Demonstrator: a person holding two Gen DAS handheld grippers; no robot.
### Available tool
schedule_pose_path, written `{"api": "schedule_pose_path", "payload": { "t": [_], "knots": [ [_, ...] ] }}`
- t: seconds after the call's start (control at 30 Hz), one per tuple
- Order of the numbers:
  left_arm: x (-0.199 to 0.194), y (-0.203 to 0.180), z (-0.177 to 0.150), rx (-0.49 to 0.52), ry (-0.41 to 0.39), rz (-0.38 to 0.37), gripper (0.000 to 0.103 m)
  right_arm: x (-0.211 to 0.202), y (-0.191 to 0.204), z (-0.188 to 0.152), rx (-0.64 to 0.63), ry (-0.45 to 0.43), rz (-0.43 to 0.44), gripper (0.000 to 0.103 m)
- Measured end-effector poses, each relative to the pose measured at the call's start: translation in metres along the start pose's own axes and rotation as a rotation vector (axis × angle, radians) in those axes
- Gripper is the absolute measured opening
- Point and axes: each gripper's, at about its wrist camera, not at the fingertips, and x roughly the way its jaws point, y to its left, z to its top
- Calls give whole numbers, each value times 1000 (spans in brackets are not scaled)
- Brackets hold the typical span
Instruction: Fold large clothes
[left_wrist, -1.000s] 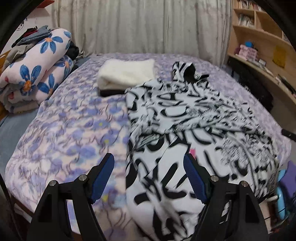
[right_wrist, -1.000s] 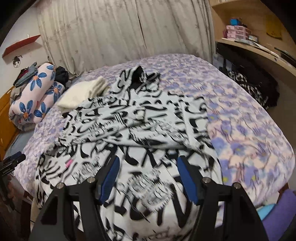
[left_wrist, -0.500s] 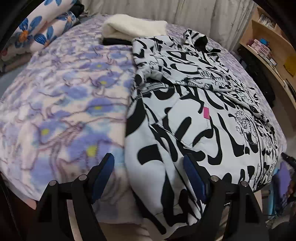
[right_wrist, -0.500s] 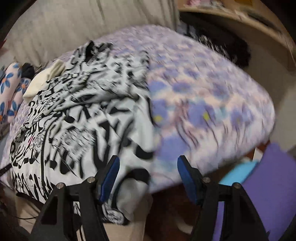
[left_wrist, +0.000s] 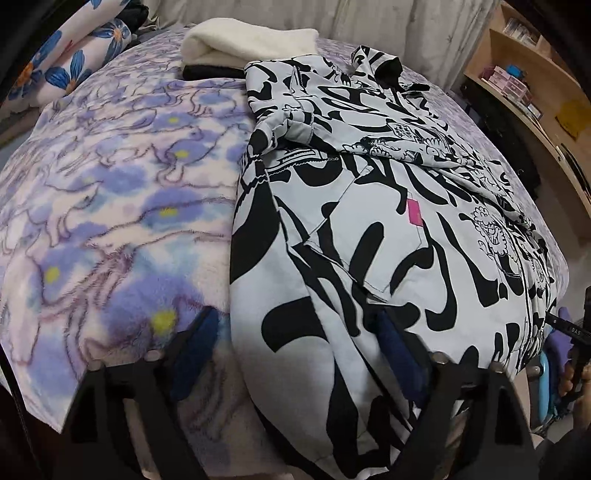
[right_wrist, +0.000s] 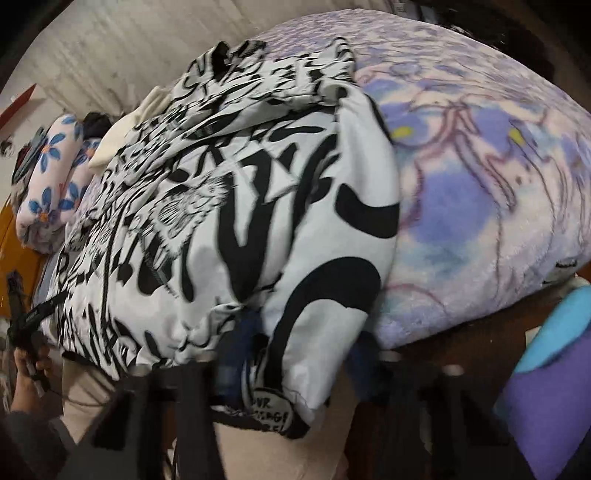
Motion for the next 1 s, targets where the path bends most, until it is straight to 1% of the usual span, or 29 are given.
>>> {"api": "schedule_pose_path", "payload": {
  "t": [0.03, 0.07, 0.13, 0.17, 0.2, 0.23, 0.27, 0.33, 0.37, 0.4, 0.43, 0.47, 0.57, 0.6, 0.63, 0.73, 0.83, 0.9, 0.97, 1.0],
  "knots": [
    [-3, -4, 0, 16, 0, -19, 38, -7, 6, 0, -36, -6, -2, 11],
    [-6, -8, 0, 36, 4, -42, 22, -13, 11, -1, -68, -12, 4, 11],
    [-9, -17, 1, 82, -2, 1, 21, -18, 15, 1, -105, -18, 10, 11],
    [-7, -20, 1, 97, 1, 13, 21, -14, 15, 2, -107, -3, 7, 11],
    [-4, -21, 0, 106, 14, 20, 23, -6, 14, 3, -102, 30, 0, 14],
    [0, -21, 1, 102, 30, 24, 27, 1, 13, 3, -96, 42, -5, 15],
    [1, -20, 1, 98, 35, 26, 30, 7, 12, 4, -92, 44, -9, 17],
    [3, -20, 2, 95, 36, 24, 29, 15, 17, 4, -105, 30, -28, 17],
    [2, -20, 1, 99, 33, 23, 19, 16, 21, 6, -112, 21, -39, 14],
    [0, -22, 0, 104, 26, 23, 14, 14, 24, 6, -120, 10, -44, 11],
    [-3, -24, 0, 110, 21, 20, 8, 9, 29, 6, -133, 0, -55, 8],
    [-8, -26, 0, 104, 13, 23, 6, 3, 30, 6, -134, -15, -52, 6],
    [-20, -28, -1, 97, 1, 20, 5, -33, 30, 9, -141, -82, -45, 5],
    [-27, -29, -3, 93, -1, 0, 5, -48, 28, 9, -135, -104, -36, 5],
    [-33, -30, -4, 94, 0, -11, 4, -61, 28, 10, -140, -124, -45, 5],
    [-60, -35, -10, 94, -9, -47, 4, -96, 31, 8, -173, -153, -52, 4],
    [-82, -32, -19, 42, 5, -83, 3, -123, 38, 0, -209, -159, -27, 4],
    [-96, -27, -25, -2, 5, -109, 3, -137, 43, -6, -210, -162, 13, 4],
    [-113, -18, -31, -81, -11, -164, 2, -148, 39, -7, -165, -182, 67, 4],
    [-117, -15, -31, -107, -19, -177, 2, -151, 34, -4, -125, -196, 102, 3]
  ]
}}
